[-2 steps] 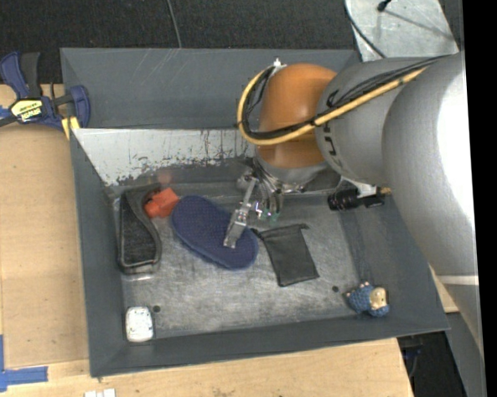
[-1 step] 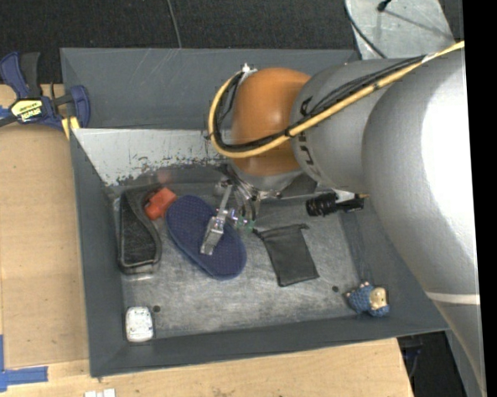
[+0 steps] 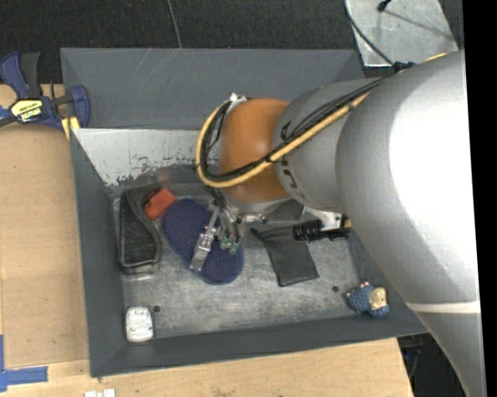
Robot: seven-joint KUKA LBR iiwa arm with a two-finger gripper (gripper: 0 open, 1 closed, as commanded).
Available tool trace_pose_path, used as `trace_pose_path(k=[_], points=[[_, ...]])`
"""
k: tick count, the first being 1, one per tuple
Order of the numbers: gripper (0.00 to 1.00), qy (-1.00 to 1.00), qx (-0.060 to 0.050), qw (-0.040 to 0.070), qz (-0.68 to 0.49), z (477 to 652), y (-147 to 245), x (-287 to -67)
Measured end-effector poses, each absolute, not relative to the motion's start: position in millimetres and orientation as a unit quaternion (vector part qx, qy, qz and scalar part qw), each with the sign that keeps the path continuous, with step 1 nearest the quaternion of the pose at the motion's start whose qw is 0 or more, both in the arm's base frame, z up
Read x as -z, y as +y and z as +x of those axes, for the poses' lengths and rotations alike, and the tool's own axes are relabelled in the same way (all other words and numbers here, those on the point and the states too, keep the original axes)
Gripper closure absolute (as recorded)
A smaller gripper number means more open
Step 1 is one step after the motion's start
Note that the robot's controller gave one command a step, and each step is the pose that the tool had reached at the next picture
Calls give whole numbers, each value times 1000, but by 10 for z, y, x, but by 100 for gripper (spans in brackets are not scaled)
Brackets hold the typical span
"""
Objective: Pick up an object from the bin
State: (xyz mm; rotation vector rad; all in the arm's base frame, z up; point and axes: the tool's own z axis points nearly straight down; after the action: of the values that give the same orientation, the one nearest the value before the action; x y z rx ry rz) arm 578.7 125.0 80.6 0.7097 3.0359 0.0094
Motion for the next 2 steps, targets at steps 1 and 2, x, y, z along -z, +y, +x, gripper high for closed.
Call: trace_pose_path(k=[1,2], points=[[0,953,-5,14,304,5666,1234,-809],[100,953,-6,13,304,5664,1247,-822]])
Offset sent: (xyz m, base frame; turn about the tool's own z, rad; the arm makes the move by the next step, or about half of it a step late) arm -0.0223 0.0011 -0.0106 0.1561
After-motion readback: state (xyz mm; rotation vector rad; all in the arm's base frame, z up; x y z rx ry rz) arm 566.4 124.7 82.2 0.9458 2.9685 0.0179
